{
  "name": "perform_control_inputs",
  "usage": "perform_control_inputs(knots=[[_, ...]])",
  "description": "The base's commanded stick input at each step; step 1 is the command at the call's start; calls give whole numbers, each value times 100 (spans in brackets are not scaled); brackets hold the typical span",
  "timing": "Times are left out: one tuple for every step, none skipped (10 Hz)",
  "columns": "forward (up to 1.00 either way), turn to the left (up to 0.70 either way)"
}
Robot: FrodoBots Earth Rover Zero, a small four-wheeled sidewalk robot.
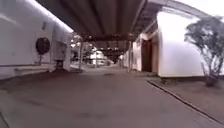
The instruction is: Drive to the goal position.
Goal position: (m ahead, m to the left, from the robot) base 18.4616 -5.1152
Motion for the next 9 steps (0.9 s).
perform_control_inputs(knots=[[85, 0], [85, 0], [85, 0], [85, 0], [85, 0], [85, 0], [85, 0], [85, 0], [85, 0]])
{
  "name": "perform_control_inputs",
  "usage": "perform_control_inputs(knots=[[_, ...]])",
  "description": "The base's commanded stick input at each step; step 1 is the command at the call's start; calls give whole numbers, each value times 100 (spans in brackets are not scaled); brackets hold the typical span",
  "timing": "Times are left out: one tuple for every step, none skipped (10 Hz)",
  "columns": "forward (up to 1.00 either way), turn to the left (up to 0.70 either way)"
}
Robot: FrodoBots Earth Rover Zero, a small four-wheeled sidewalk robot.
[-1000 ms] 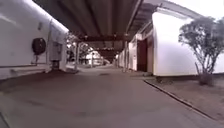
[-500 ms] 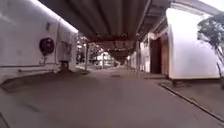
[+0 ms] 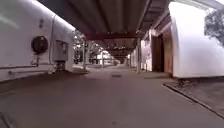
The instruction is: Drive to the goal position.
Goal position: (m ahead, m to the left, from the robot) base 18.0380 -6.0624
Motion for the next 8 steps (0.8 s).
perform_control_inputs(knots=[[85, 0], [85, 0], [85, 0], [85, 0], [85, 0], [85, 0], [85, 0], [85, 0]])
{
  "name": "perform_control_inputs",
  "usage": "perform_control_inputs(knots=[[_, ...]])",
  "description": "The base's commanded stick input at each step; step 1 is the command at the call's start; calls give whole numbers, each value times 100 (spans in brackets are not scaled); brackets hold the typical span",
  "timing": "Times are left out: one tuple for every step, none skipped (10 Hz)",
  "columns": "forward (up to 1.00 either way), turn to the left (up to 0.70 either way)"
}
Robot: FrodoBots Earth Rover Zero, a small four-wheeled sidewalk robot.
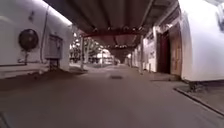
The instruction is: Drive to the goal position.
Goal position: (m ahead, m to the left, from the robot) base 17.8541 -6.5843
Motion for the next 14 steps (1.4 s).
perform_control_inputs(knots=[[85, 0], [85, 0], [85, 0], [85, 0], [85, 0], [85, 0], [85, 0], [85, 0], [85, 0], [85, 0], [85, 0], [85, 0], [85, 0], [85, 0]])
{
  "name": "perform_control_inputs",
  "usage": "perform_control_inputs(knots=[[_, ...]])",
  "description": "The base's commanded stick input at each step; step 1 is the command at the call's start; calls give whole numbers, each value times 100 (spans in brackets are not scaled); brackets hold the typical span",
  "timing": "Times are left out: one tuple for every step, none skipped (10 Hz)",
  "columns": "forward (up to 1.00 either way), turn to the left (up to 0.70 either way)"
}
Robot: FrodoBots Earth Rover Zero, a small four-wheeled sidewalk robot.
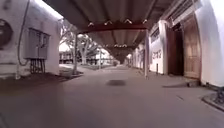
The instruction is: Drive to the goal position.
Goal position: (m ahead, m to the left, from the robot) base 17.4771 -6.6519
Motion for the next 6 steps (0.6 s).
perform_control_inputs(knots=[[85, 0], [85, 0], [85, 0], [85, 0], [85, 0], [85, 0]])
